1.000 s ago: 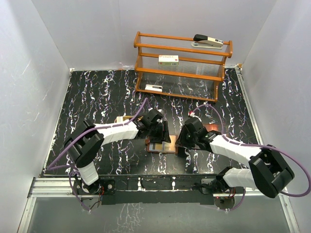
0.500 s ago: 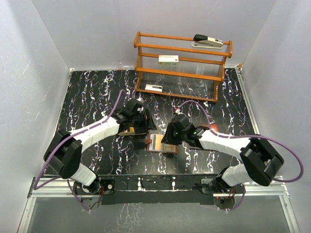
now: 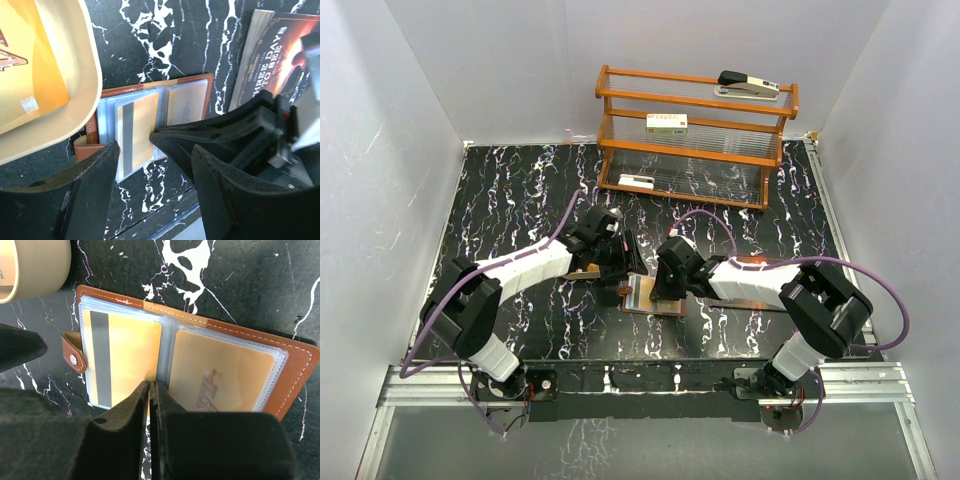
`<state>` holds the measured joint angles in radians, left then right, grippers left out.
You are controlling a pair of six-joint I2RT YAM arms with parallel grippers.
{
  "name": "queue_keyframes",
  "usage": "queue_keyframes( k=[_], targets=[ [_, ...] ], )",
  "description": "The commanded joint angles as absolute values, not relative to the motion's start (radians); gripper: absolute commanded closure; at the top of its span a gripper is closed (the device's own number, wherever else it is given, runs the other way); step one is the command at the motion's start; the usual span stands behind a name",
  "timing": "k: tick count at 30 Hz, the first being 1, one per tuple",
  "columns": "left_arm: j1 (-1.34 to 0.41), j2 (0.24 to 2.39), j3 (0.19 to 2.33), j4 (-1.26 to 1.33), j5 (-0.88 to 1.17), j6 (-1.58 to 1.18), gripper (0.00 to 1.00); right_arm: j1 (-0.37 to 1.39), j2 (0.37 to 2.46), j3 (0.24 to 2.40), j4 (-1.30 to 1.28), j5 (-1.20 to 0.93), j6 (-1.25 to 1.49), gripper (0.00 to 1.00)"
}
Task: Put the credit cards into the card holder
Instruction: Turn over the card slot in the card holder.
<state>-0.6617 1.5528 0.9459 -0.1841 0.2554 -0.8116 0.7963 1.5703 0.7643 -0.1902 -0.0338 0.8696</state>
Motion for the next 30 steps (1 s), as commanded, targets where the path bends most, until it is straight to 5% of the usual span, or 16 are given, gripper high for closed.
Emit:
queue_keyframes(
  k=[1, 30],
  targets=[
    [-0.655, 1.583, 0.953, -0.175, 0.288, -0.796, 0.41, 0.807, 1.610, 0.756, -0.206, 0.014, 0.862, 0.95],
    [-0.658, 1.666, 0.937, -0.080, 0.331, -0.787, 0.43, 0.811, 1.581, 0.713, -0.162, 0.008, 0.872, 0.95]
  ],
)
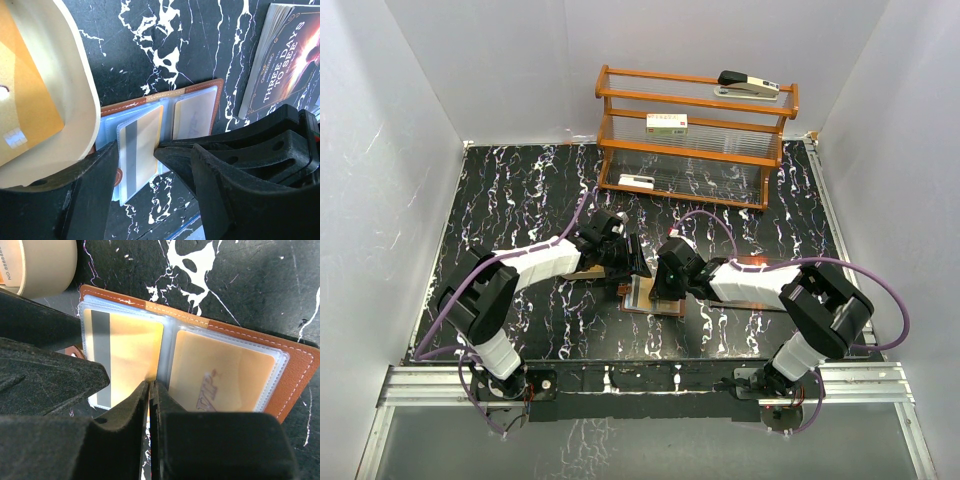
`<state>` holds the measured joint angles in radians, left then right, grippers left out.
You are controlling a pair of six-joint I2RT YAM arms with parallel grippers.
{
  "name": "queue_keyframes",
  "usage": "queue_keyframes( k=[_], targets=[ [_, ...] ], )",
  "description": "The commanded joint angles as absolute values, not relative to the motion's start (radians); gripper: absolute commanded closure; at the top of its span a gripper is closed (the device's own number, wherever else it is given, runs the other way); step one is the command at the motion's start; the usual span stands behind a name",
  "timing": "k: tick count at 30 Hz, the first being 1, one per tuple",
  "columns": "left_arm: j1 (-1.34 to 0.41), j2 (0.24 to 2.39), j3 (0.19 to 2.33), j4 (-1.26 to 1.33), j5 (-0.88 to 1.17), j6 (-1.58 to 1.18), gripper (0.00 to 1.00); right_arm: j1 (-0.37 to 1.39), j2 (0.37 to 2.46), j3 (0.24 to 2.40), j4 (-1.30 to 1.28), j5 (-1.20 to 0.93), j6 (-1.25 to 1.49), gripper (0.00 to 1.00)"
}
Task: Put the credit cards into the card holder
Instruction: Turn over the card slot in the card holder.
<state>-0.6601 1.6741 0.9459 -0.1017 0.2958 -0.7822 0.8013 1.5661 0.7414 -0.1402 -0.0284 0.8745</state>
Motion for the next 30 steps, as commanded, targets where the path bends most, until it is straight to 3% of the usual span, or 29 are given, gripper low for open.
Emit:
queue_keyframes(
  k=[1, 5, 12, 15, 22, 26, 30],
  targets=[
    [-0.658, 1.661, 0.937, -0.076, 0.338, -0.791, 0.43, 0.811, 1.581, 0.713, -0.161, 0.007, 0.872, 0.95],
    [-0.658, 1.650, 0.924, -0.035, 0.386, -0.821, 0.45, 0.811, 1.562, 0.713, -0.156, 0.004, 0.870, 0.93],
    [-0.684, 1.618, 0.911, 0.042, 0.447, -0.897, 0.45, 0.811, 1.439, 0.752, -0.244, 0.061, 0.830, 0.81],
    [-0.710, 1.621, 0.909, 0.091, 0.459, -0.937, 0.45, 0.811, 1.331, 0.748, -0.314, 0.115, 0.815, 0.76],
    [-0.802, 1.685, 0.973, 0.159, 0.465, -0.979, 0.46, 0.811, 1.008, 0.677, -0.410, 0.190, 0.845, 0.76],
    [-0.803, 1.665, 0.999, 0.100, 0.421, -0.950, 0.47, 0.811, 0.876, 0.655, -0.387, 0.196, 0.876, 0.76],
    [-0.773, 1.625, 1.072, -0.088, 0.312, -0.850, 0.46, 0.811, 0.882, 0.679, -0.355, 0.196, 0.890, 0.72]
  ],
)
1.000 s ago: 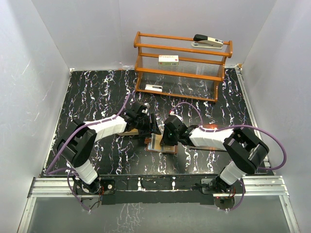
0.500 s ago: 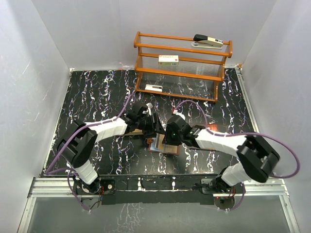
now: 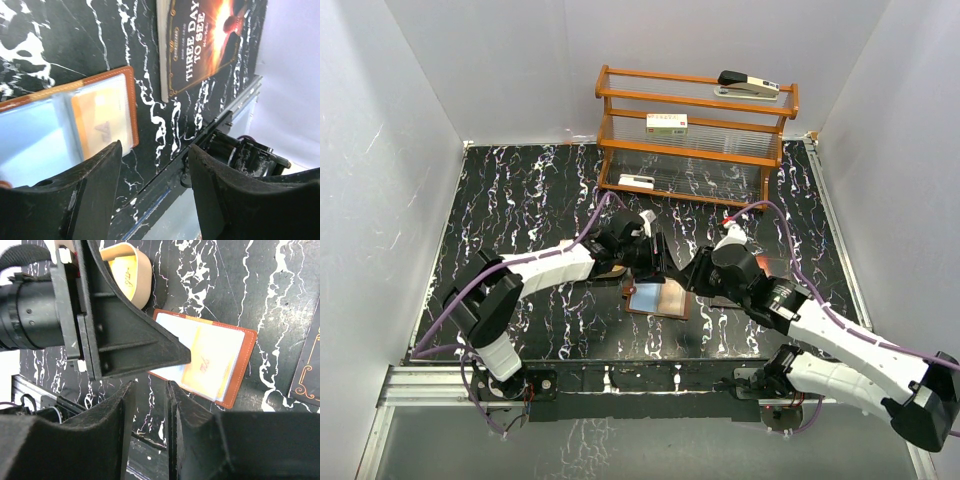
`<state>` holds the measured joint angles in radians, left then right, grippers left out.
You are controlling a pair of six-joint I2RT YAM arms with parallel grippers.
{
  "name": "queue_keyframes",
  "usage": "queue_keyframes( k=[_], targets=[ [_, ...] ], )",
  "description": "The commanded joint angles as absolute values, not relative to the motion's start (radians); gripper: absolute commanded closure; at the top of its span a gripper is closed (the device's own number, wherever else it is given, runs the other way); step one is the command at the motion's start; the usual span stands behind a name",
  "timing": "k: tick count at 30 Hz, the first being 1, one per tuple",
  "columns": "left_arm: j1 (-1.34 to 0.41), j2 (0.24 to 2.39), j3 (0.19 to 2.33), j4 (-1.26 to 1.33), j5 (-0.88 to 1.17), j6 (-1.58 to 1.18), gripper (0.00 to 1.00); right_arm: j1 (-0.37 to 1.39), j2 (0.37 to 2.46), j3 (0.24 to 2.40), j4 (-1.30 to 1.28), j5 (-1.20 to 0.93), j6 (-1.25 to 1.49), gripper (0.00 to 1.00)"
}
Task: Put the credit cards into the card holder
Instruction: Turn over the card slot in the card holder.
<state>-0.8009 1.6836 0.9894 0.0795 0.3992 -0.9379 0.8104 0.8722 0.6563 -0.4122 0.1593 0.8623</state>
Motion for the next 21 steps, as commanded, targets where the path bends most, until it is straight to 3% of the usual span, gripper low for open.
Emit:
queue_keyframes(
  k=[1, 14, 21],
  targets=[
    [-0.754, 1.611, 1.079, -0.127, 0.296, -0.831, 0.46, 0.811, 0.900, 0.689, -0.340, 0.188, 0.889, 0.69],
    [-0.272, 1.394, 1.073, -0.471, 0.279, -0.579, 0.47, 0.827, 1.391, 1.036, -0.232, 0.030, 0.815, 0.52],
    [-0.039, 1.373, 0.971, -0.419, 0.308, -0.556, 0.51, 0.880, 1.660, 1.268, -0.227, 0.001, 0.797, 0.43]
  ],
)
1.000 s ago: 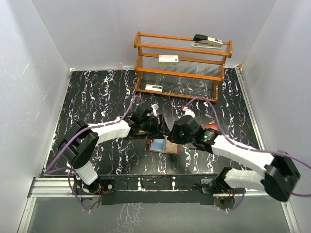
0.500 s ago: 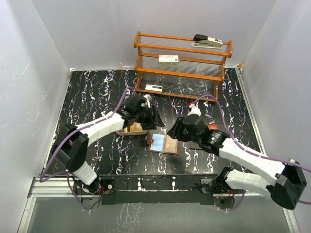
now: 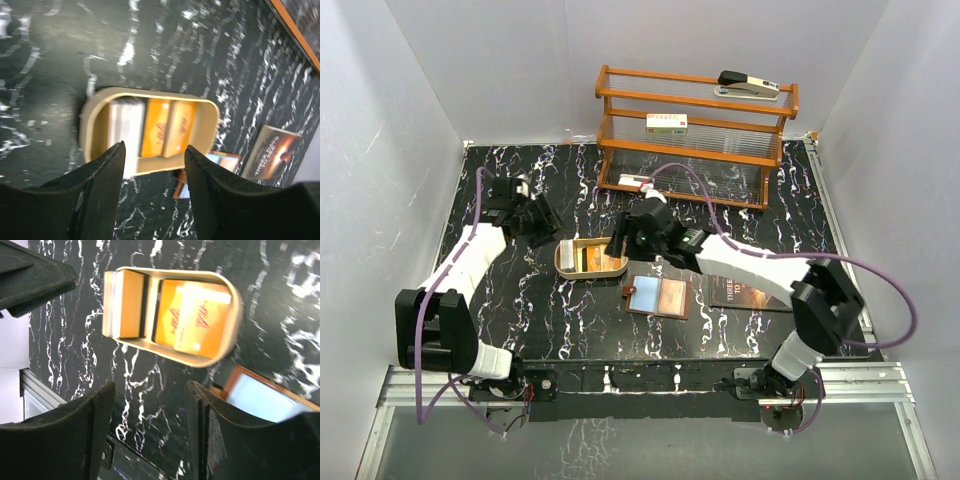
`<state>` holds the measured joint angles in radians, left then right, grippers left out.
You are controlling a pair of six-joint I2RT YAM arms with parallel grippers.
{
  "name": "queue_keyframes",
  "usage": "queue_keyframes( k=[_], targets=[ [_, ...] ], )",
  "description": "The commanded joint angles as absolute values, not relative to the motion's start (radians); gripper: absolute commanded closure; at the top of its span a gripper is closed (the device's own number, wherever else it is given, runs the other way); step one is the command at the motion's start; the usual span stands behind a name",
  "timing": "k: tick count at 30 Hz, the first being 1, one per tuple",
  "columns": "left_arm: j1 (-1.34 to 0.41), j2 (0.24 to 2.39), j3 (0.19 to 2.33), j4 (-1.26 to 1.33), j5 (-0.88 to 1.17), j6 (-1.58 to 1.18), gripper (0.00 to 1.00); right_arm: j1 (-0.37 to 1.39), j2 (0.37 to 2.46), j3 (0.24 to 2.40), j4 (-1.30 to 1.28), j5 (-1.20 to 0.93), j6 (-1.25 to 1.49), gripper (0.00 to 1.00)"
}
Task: Put the credit cards into the card holder
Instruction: Turn over the card slot in the card holder, then pick up the credit card from the storage box.
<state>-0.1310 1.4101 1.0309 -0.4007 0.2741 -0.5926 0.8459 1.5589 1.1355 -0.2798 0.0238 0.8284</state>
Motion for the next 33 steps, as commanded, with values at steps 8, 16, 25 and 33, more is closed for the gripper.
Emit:
queue_keyframes(
  k=[8, 16, 25, 33],
  targets=[
    [0.080, 1.390, 0.843, -0.317, 0.397, -0.576, 0.54, 0.929, 1.943, 1.543, -0.289, -0.002, 0.778, 0.35],
    [0.122, 1.444, 0.806, -0.271, 0.457, -0.567, 0.57, 0.947, 2.124, 1.714, -0.332, -0.020, 0.767, 0.34],
    [0.125, 1.564, 0.801, -0.248, 0.540, -0.560, 0.58, 0.950, 2.191, 1.785, -0.339, -0.046, 0.765, 0.41],
    [0.124, 1.573, 0.790, -0.233, 0.555, -0.558, 0.58, 0.949, 2.179, 1.791, -0.305, -0.084, 0.773, 0.52]
  ],
)
